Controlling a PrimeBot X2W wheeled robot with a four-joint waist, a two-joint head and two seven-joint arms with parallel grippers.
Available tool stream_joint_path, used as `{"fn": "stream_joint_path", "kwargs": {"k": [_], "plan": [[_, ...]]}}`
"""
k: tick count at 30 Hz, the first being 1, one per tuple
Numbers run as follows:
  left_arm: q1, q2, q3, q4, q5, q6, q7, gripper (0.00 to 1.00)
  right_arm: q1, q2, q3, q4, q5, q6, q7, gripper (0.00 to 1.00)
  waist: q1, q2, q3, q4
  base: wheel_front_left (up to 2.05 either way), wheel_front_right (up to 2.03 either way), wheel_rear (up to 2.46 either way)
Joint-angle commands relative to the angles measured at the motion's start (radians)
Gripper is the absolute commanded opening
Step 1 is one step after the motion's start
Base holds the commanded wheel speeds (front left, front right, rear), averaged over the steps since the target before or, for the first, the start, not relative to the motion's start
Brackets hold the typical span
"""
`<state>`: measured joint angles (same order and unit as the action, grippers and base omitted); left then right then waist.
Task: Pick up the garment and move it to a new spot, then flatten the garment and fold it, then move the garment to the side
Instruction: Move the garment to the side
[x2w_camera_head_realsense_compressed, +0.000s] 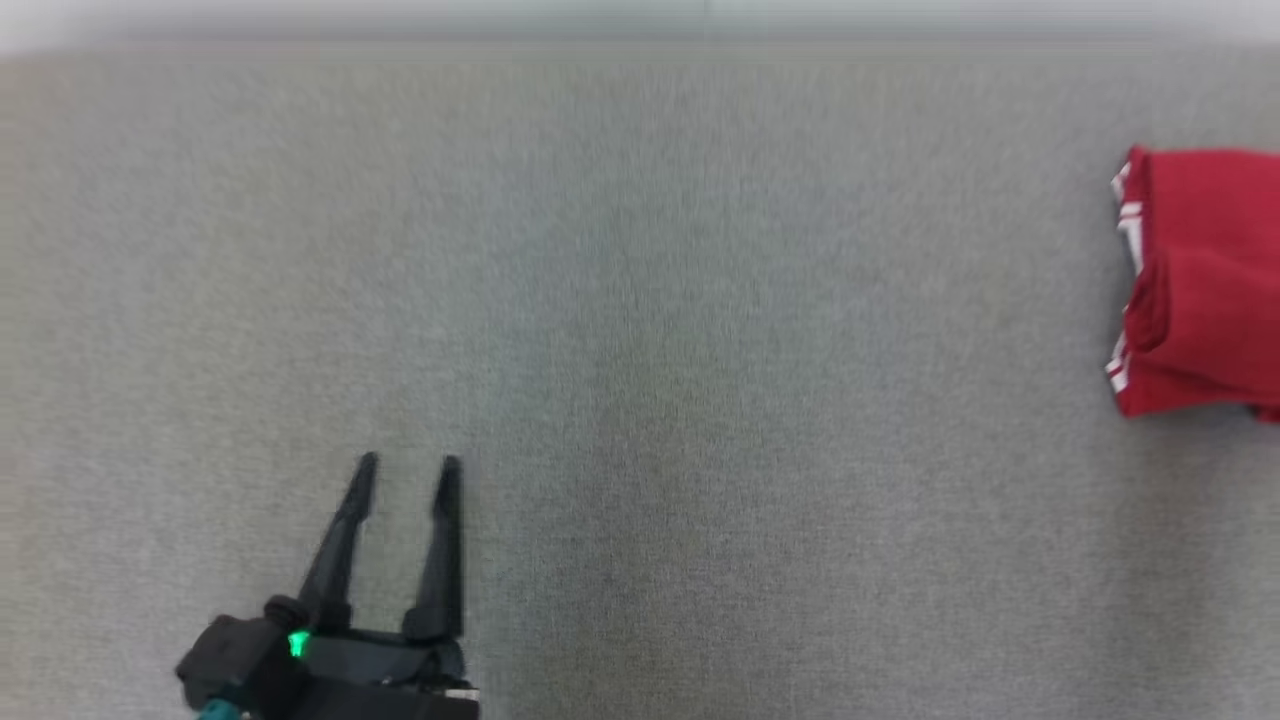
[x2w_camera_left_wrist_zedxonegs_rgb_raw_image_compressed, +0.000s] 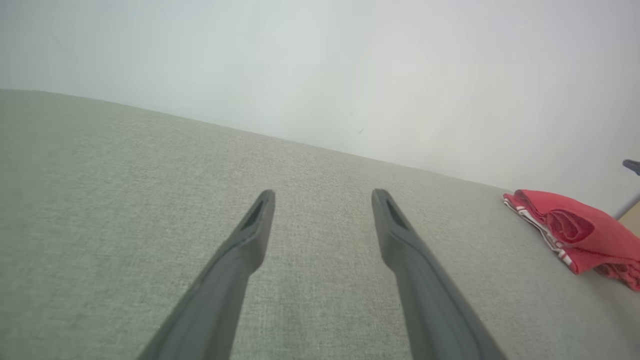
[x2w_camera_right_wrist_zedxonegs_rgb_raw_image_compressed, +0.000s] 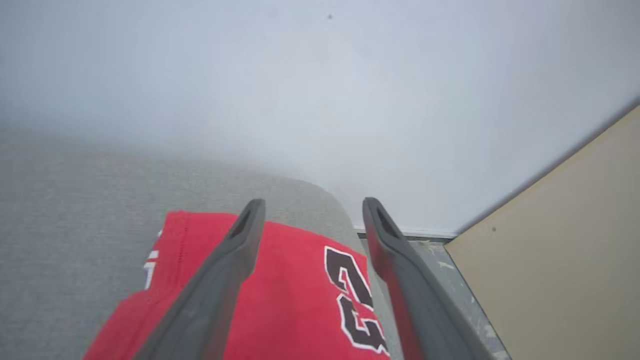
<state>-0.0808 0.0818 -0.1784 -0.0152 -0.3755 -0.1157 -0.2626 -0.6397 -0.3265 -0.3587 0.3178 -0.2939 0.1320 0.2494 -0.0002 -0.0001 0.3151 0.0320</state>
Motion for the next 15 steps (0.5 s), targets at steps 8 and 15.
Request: {"fn": "stream_joint_path", "kwargs": {"k": [8,15], "plan": [[0.084,-0.026,0.085,0.047,-0.012,0.035,-0.002,1.0,0.302,0.087,0.181,-0.189,0.203,-0.003,-0.127,1.0,0.0002,0.0001,-0.259,-0.002,0.0,0.0,0.0],[0.114,-0.03,0.1,0.087,-0.017,0.044,-0.002,1.0,0.478,0.119,0.226,-0.254,0.328,-0.003,-0.191,1.0,0.0002,0.0001,-0.35,0.017,0.0,0.0,0.0]]}}
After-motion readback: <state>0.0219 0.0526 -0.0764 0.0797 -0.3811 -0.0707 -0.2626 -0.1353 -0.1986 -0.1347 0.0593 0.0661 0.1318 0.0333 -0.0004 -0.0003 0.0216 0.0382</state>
